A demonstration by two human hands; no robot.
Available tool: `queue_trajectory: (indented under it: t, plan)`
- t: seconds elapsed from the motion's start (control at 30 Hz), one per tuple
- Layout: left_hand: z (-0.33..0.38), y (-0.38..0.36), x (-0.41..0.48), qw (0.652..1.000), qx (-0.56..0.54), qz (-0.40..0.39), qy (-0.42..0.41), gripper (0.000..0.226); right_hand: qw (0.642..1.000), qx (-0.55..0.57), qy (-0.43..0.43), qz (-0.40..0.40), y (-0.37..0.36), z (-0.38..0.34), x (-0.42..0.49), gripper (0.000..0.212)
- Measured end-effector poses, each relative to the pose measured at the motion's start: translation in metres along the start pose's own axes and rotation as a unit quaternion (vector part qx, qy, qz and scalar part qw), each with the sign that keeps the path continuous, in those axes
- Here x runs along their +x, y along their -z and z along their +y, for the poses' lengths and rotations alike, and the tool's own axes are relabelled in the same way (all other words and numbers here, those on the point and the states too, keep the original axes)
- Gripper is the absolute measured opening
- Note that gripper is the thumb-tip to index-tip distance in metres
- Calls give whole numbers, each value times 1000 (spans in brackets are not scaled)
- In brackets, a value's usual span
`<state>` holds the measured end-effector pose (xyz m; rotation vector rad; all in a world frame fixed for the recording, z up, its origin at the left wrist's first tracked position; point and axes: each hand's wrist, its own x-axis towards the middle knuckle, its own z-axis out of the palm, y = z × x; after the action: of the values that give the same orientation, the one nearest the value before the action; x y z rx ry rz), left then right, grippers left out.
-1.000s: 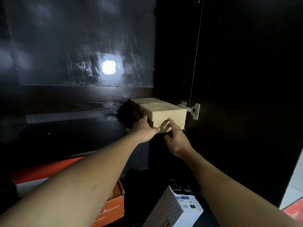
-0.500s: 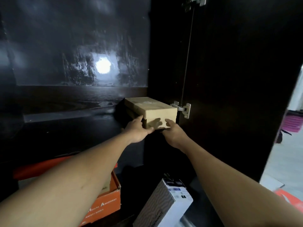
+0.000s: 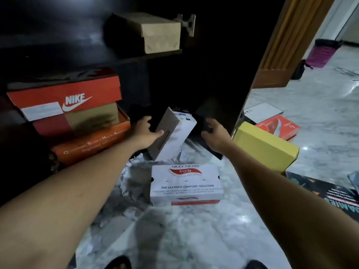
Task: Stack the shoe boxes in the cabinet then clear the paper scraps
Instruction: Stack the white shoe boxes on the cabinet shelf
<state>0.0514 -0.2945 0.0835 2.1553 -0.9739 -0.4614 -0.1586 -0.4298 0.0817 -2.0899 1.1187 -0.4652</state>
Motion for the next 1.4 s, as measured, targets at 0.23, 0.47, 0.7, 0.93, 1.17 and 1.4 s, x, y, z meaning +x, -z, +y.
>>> queue_trajectory:
  t: [0.23,0.47,0.7,0.93,1.17,1.4]
  plan:
    - [-124,-92,-69,987,-52,-95,121,99,982,30,-181,-42,-59,141,-70,76]
    - [-189,-141,-77,971,-69,-107,200,164,973,47,-213,-76,-86,204,-74,129]
    - [-197,-172,-66,969,-155,-110,158,160,973,123,-174,-83,-103,228,-56,136]
    - [-207,-172,-57,966,-210,-104,107,133,974,153,-146,-77,-97,220,-58,127]
    - [-119,-99,-60,977,-204,-36,50,97,981,172,-85,-37,-43,156,-55,124]
    - [-14,13,-54,974,-214,41,-65,119,980,195,16,42,34,46,-50,116]
